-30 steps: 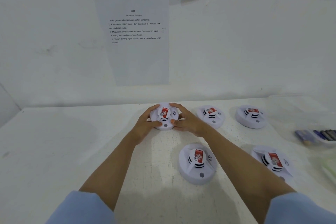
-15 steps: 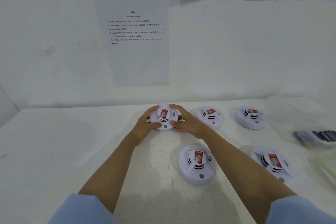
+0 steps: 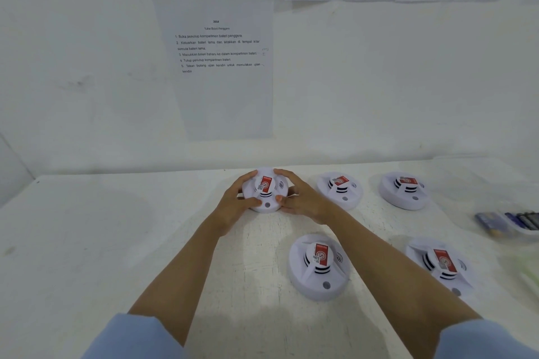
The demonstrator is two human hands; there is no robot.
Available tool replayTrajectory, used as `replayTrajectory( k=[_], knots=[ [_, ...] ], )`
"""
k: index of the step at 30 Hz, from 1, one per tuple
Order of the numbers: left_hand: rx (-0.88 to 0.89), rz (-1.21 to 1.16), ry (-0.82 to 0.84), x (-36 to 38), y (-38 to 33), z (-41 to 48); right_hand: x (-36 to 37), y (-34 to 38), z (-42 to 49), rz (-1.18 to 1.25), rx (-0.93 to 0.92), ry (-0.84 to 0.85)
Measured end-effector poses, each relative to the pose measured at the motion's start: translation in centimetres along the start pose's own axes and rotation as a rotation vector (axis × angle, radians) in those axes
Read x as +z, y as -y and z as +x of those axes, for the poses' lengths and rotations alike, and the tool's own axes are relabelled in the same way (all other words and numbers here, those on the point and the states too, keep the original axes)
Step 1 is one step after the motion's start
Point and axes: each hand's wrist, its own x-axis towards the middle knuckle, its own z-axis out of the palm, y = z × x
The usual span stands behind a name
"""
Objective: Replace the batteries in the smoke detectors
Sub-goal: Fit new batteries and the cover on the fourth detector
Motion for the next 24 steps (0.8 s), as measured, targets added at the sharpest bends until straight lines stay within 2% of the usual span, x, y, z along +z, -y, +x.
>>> replayTrajectory(
  k=[24],
  knots=[
    [-0.011,0.039,-0.014,0.05,0.08,0.04,0.02,-0.17,0.08,-0.013,0.01,-0.009]
  ],
)
